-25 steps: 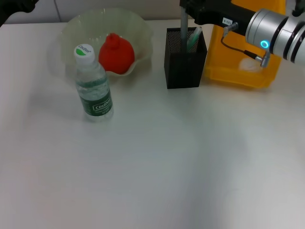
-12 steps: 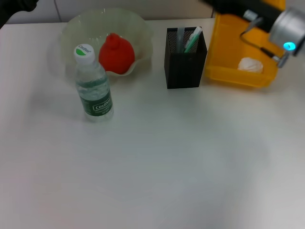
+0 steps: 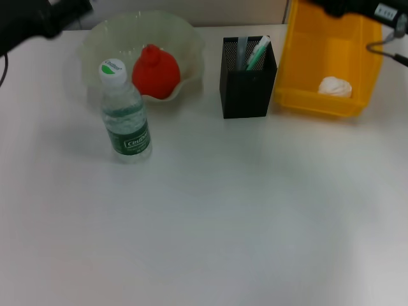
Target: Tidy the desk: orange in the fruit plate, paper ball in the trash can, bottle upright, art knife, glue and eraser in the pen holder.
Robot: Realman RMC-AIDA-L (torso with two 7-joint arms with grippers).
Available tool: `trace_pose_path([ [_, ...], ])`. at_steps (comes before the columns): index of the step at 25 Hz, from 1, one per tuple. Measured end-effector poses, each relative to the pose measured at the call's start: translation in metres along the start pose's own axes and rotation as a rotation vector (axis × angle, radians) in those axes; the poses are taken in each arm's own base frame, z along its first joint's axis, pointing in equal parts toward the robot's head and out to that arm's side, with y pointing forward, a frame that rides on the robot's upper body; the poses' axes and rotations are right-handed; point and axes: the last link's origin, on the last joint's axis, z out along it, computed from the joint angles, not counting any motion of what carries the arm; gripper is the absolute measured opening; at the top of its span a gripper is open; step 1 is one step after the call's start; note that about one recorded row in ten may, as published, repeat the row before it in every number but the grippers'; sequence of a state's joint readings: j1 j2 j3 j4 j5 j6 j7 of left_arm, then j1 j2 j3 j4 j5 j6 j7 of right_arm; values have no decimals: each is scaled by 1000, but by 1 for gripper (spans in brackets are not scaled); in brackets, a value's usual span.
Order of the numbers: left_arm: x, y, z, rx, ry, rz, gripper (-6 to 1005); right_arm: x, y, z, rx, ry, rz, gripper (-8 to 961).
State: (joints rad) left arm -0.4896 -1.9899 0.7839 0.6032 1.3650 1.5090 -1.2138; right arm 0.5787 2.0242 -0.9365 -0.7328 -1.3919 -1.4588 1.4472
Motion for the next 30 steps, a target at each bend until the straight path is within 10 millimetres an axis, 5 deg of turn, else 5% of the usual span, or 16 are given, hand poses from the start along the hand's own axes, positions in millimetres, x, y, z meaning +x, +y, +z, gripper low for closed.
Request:
trace_pose_path([
  [7,4,19,-4,-253,-206,-114,750,5,9,26,-183,359,35,707],
  [13,-10,31,-12,-263,-225,-192,750,13,13,32,-216,485,53,739],
  [30,-23,37,-11,-263,-245,-238,750,13,10,27,-203,504,78,739],
])
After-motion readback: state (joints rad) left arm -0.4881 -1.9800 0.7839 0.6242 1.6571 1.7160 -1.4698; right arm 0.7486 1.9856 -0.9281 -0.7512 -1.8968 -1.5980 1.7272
